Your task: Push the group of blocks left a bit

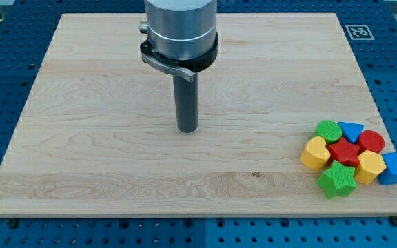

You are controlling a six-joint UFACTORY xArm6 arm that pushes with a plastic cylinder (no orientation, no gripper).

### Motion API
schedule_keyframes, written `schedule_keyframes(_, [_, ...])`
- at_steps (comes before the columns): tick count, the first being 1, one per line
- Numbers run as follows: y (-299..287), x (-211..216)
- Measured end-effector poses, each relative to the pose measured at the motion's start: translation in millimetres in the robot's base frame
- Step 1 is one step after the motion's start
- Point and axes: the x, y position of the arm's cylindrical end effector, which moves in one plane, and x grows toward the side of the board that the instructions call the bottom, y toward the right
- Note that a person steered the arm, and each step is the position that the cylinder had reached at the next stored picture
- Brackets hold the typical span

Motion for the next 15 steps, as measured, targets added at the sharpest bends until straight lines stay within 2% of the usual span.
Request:
schedule_keyframes(3, [0,-7])
schedule_keyframes(4, [11,26])
schedule_keyframes(5, [74,90])
schedule_keyframes(6, [136,131])
schedule_keyframes(7, [136,131])
schedule_keyframes(8, [117,106])
schedule_keyframes(11, [127,-30])
schedule_keyframes(12, [197,-49])
schedule_keyframes(13, [295,-49])
schedule_keyframes(14, [368,-34])
schedule_keyframes(15, [369,-11])
